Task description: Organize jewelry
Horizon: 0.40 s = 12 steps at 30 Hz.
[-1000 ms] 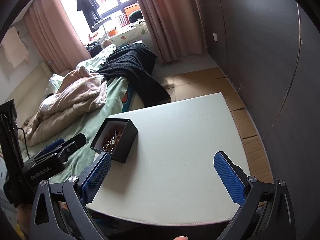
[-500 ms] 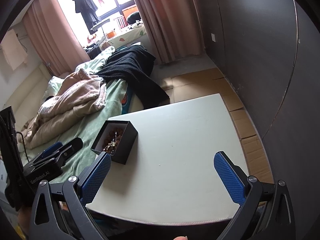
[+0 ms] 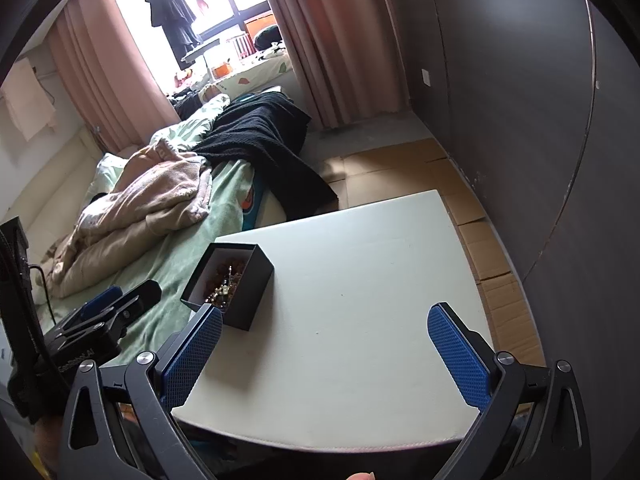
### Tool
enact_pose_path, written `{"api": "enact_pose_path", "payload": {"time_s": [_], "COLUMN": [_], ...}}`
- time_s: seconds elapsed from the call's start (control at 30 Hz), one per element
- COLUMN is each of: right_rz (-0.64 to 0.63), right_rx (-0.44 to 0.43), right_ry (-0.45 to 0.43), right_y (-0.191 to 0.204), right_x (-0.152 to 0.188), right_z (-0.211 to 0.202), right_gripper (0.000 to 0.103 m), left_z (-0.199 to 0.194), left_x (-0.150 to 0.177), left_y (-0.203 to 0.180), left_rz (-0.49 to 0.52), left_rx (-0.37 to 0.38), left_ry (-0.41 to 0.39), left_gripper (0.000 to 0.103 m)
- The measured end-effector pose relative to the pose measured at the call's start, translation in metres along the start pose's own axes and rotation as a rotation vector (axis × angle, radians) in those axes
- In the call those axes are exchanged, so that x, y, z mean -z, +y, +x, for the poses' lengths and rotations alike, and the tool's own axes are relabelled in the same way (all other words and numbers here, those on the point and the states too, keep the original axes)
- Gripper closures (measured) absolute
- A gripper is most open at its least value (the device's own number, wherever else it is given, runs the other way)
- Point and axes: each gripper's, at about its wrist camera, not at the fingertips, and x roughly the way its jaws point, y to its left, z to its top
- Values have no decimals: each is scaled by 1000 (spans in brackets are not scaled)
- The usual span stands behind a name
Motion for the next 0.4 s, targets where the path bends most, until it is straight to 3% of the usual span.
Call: {"api": "enact_pose_path", "payload": {"time_s": [0.4], "right_rz": [1], "right_rx": [20], "right_ry": [5], "right_y": [-5], "right_x": [0], "right_z": [-2], "right_gripper": [0], "left_z": [4], "left_x": [4], "left_y": [-12], "left_rz": [41], "left_rx": [2], "left_ry": [7], "left_gripper": [0]}}
